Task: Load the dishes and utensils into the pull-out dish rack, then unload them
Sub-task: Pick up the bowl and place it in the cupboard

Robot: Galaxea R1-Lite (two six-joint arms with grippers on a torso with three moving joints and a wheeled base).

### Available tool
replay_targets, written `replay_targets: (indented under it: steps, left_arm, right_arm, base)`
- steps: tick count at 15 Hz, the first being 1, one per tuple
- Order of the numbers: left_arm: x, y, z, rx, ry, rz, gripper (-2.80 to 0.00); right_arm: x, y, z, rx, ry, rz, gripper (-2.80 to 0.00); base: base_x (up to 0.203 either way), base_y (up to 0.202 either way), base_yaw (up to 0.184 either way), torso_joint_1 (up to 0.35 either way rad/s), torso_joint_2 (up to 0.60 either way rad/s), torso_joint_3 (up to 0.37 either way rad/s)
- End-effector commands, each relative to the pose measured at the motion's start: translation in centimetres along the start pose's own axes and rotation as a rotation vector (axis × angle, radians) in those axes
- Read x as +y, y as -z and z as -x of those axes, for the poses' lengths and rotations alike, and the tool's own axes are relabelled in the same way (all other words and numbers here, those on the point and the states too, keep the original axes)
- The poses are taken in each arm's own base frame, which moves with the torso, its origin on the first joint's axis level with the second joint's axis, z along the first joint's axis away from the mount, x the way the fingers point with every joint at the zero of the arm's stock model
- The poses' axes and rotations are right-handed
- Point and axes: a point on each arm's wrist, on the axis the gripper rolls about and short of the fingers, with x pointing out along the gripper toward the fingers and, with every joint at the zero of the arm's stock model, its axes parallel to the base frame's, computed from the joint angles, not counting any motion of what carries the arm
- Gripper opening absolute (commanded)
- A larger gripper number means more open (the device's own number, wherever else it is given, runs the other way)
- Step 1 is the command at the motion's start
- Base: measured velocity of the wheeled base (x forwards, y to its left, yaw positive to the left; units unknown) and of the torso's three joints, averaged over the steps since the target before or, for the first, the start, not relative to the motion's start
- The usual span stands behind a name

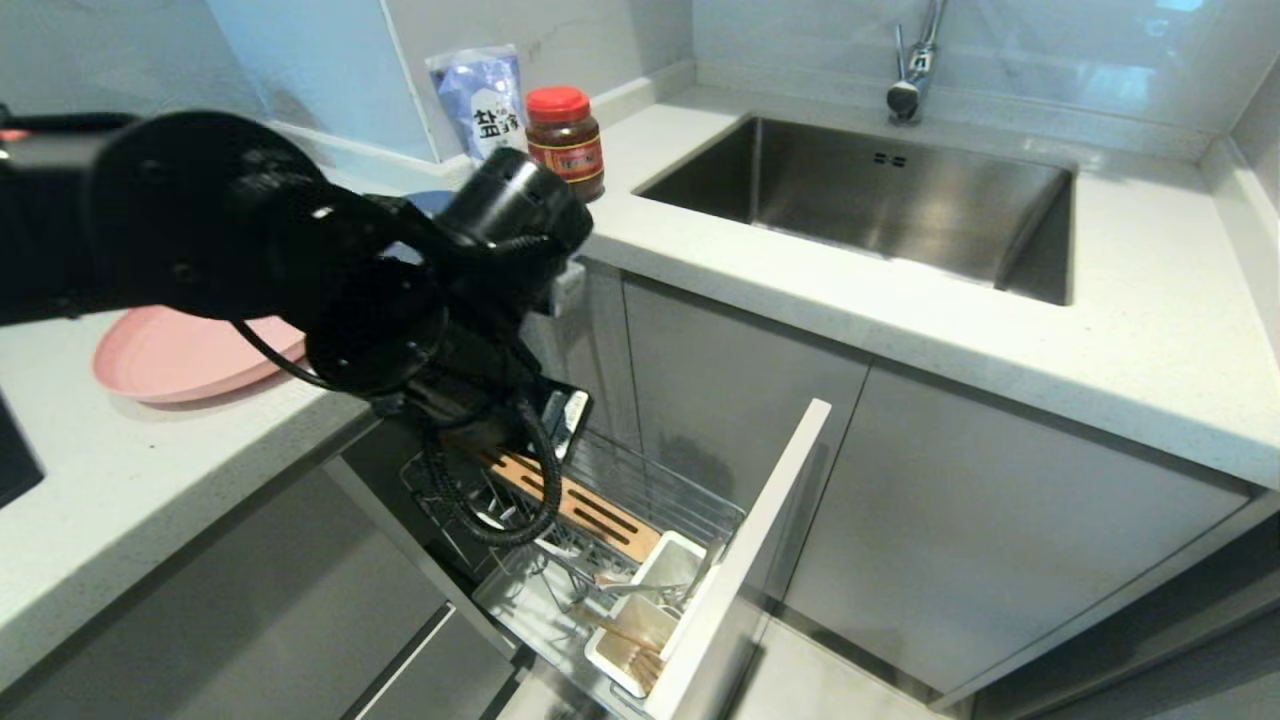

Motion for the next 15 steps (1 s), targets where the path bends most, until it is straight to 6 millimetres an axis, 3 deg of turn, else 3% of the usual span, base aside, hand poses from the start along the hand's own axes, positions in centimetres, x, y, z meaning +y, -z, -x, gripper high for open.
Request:
replay_targets:
  steps: [1,6,10,13,15]
  left_arm:
    - [3.1,-0.5,3.4,-0.136,-0.014,0.106,-2.8]
    - [7.6,-2.8,4.2,-0.33,-0.096,0.297,-2.8]
    - [9.5,-5.2,5.6,-0.513,-0.128,0.358,-2.8]
    - [10.7,-6.6,3.7,-0.551,-0.18,0.378,-2.8]
    - [11.4,-7.8,3.4,-0.634,-0.2,0.415,-2.8]
  right_arm:
    - [0.0,0.1,0.0,-0.002,-0.001,0.0,-2.8]
    - [0.0,0.0,0.0,-0.003,0.0,0.0,-2.8]
    - [0.0,0.1,0.0,-0.002,-0.001,0.0,-2.8]
    - [0.0,0.0,0.0,-0.003,0.0,0.0,-2.8]
    - [0.0,0.0,0.0,-0.003,0.0,0.0,-2.8]
  base:
    - [0.0,0.0,0.0,0.0,0.0,0.0]
    - [0.0,0.0,0.0,0.0,0.0,0.0]
    - [0.0,0.0,0.0,0.0,0.0,0.0]
    - [0.0,0.0,0.0,0.0,0.0,0.0]
    - [0.0,0.0,0.0,0.0,0.0,0.0]
